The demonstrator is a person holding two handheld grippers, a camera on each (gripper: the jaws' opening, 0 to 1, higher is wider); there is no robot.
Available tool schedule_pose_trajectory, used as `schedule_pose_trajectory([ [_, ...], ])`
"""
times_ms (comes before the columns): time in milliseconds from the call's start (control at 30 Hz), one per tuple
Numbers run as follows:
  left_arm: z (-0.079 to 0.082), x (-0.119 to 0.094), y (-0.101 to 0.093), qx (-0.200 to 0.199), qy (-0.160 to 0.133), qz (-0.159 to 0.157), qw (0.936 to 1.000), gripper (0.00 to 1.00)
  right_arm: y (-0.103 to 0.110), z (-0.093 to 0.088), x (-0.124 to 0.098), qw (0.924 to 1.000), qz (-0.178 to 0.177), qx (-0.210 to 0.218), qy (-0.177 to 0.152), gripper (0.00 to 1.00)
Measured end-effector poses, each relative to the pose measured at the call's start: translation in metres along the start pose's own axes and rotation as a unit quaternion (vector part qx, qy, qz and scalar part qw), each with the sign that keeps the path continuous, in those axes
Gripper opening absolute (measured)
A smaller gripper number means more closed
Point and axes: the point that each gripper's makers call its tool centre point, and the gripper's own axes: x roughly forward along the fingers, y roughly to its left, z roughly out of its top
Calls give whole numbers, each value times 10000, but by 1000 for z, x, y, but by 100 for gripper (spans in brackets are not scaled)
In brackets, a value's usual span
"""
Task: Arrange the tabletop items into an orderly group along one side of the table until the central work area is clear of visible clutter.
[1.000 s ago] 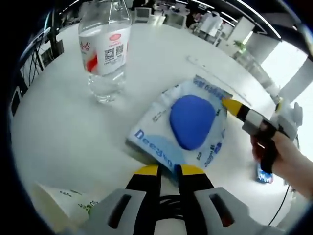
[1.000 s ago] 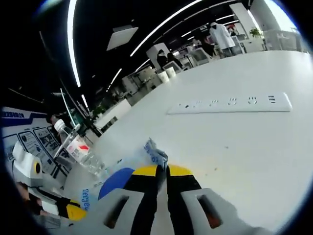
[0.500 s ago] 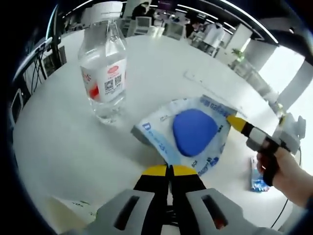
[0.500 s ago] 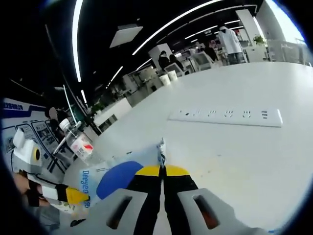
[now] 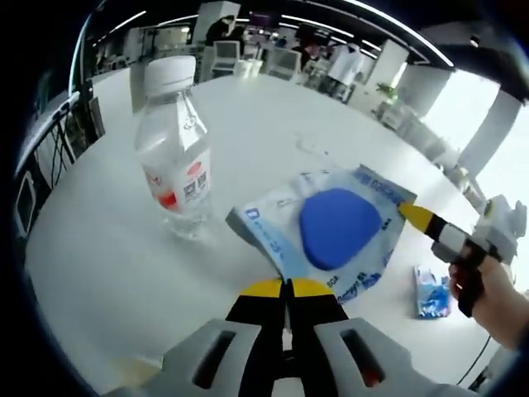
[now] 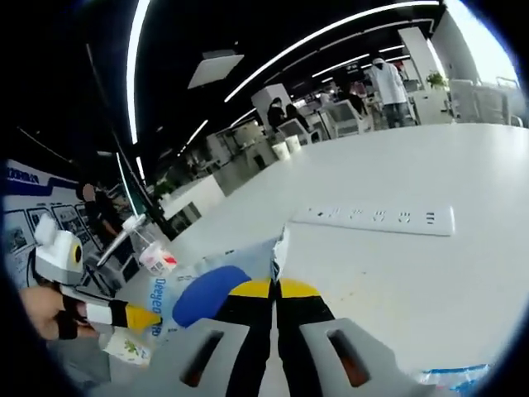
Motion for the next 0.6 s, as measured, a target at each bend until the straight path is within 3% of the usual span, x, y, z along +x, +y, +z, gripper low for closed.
schedule_pose_trajectory([
  [267, 5, -8, -2, 245, -34, -164, 9996, 0, 13, 0, -27, 9992, -246, 184, -256, 0],
  [600, 11, -13, 2, 578, -22, -270, 9980, 0, 18, -21, -55, 9976, -511, 296, -363, 0],
])
